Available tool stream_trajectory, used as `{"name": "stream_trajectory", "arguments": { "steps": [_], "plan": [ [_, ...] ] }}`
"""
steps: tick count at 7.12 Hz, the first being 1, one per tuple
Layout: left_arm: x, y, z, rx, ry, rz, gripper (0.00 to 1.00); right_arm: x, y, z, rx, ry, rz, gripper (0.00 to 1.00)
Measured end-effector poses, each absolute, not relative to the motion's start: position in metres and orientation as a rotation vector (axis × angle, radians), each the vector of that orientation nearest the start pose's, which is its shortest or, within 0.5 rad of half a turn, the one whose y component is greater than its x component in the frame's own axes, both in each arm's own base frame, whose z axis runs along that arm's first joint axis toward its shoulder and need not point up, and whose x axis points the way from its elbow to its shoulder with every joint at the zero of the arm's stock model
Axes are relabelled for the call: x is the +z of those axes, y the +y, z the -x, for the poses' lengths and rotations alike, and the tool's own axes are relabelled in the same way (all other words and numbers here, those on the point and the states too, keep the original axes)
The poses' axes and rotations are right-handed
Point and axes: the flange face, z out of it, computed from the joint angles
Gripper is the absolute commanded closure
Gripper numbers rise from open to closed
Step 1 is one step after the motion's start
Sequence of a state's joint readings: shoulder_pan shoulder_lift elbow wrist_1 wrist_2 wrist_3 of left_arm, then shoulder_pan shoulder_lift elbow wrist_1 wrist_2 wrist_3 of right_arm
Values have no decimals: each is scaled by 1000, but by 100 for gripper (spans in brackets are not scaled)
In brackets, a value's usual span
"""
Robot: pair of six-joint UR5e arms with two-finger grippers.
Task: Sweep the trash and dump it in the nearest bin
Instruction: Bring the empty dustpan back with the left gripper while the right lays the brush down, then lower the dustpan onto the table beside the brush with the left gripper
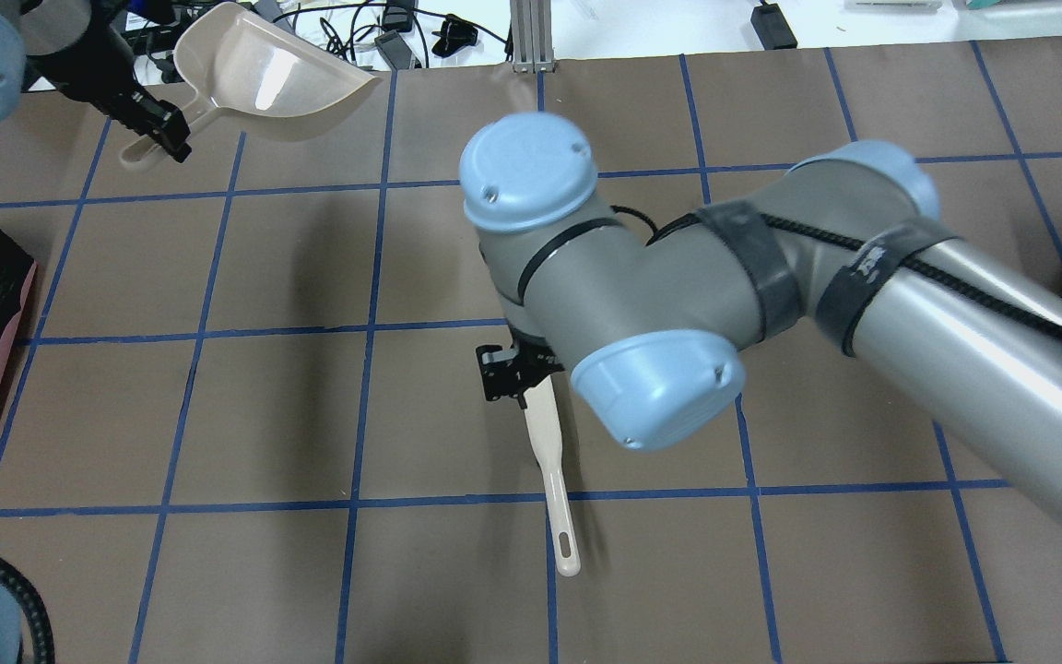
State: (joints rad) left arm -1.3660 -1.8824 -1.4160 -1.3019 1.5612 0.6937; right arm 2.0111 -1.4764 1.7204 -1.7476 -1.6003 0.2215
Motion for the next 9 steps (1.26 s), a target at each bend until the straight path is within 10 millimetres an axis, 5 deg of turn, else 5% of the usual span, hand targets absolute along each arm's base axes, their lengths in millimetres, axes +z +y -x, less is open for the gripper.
{"name": "stream_trajectory", "arguments": {
  "steps": [2,5,7,9],
  "plan": [
    [409,-643,55,-151,3042,-663,100,430,-448,-275,-2,3159,297,0],
    [385,-625,139,-91,3105,-479,100,463,-488,-202,-65,3159,250,0],
    [358,-605,209,-73,3128,-383,100,485,-500,-175,-103,3160,221,0],
    [322,-582,263,-79,3139,-336,100,495,-503,-171,-125,3131,219,0]
  ]
}}
